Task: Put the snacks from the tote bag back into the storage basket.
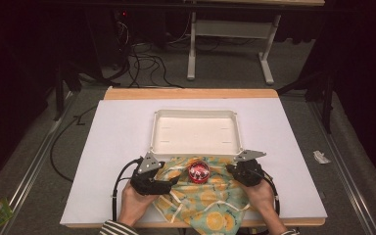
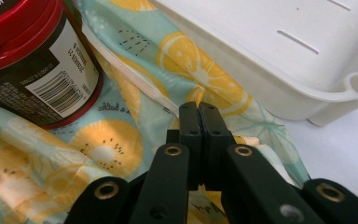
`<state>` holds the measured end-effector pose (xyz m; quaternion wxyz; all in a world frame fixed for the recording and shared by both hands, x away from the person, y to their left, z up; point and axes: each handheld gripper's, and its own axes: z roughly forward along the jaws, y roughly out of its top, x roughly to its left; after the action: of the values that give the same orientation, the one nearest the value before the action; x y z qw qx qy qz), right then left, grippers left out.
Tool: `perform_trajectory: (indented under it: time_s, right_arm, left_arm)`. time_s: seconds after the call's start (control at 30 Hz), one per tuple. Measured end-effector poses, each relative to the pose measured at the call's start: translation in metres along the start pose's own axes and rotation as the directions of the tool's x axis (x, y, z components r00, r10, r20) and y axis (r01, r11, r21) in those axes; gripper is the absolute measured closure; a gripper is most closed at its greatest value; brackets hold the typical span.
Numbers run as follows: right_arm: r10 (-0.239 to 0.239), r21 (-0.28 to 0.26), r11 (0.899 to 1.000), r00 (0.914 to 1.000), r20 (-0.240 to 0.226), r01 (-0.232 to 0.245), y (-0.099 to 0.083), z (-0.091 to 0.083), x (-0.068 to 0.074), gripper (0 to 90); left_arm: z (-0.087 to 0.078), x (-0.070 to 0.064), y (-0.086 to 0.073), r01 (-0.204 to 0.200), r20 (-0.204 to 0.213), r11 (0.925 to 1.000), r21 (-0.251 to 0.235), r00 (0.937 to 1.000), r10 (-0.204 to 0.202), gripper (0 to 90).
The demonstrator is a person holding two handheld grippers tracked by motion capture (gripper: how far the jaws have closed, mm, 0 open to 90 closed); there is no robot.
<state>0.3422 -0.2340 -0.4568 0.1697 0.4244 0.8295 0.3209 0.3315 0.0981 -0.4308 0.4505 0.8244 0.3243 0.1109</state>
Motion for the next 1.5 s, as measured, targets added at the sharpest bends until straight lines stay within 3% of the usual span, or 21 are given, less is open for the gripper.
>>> perform_trajectory:
  time_s: [0.07, 0.13, 0.3, 0.4, 0.47, 0.57, 0.7, 0.9, 1.03, 1.23, 1.5]
  right_arm:
    - [-0.001, 0.002, 1.000, 1.0000, 0.001, 0.001, 0.000, 0.000, 0.000, 90.0]
    - [-0.003, 0.004, 1.000, 1.0000, 0.004, 0.003, 0.000, 0.001, 0.000, 90.0]
    - [-0.004, 0.006, 1.000, 1.0000, 0.006, 0.004, -0.001, 0.001, 0.000, 90.0]
    - [-0.002, 0.006, 1.000, 1.0000, 0.006, 0.002, -0.002, 0.001, -0.001, 90.0]
    - [-0.003, 0.011, 1.000, 1.0000, 0.008, 0.003, -0.004, 0.002, -0.002, 90.0]
    - [-0.002, 0.017, 1.000, 0.9999, 0.011, 0.002, -0.006, 0.004, -0.003, 90.0]
    - [-0.005, 0.030, 1.000, 0.9998, 0.021, 0.005, -0.007, 0.004, -0.002, 90.0]
    - [0.010, 0.009, 1.000, 0.9998, 0.020, -0.010, -0.015, 0.006, -0.004, 90.0]
    - [0.004, 0.006, 1.000, 0.9993, 0.037, -0.004, -0.018, 0.004, -0.002, 90.0]
    - [0.007, -0.004, 1.000, 0.9986, 0.052, -0.007, -0.021, 0.002, -0.003, 89.5]
    - [0.023, -0.005, 1.000, 0.9981, 0.058, -0.022, -0.023, -0.001, -0.003, 83.9]
  left_arm:
    - [-0.001, -0.001, 0.001, -0.001, -0.003, 0.9997, -0.025, 1.0000, 0.001, 29.8]
    - [-0.003, -0.002, 0.003, 0.005, -0.011, 0.9989, -0.047, 0.9999, -0.006, 39.2]
    - [0.001, 0.003, 0.003, 0.020, -0.034, 0.9996, -0.020, 0.9992, -0.021, 70.6]
    - [0.005, 0.008, 0.001, 0.039, -0.059, 0.9992, 0.012, 0.9975, -0.038, 82.7]
    - [0.009, 0.011, -0.002, 0.048, -0.067, 0.9982, 0.037, 0.9967, -0.046, 86.1]
    - [0.016, 0.014, -0.008, 0.055, -0.086, 0.9951, 0.082, 0.9951, -0.048, 87.5]
    - [0.021, 0.018, -0.014, 0.073, -0.101, 0.9925, 0.098, 0.9929, -0.063, 87.7]
    - [0.026, 0.015, -0.017, 0.025, -0.143, 0.9928, 0.117, 0.9897, -0.008, 87.3]
    - [0.028, 0.020, -0.026, 0.047, -0.148, 0.9940, 0.099, 0.9885, -0.032, 86.0]
    - [0.025, 0.025, -0.037, 0.045, -0.166, 0.9968, 0.066, 0.9856, -0.033, 82.1]
    - [0.024, 0.029, -0.045, 0.069, -0.185, 0.9973, 0.025, 0.9807, -0.063, 68.9]
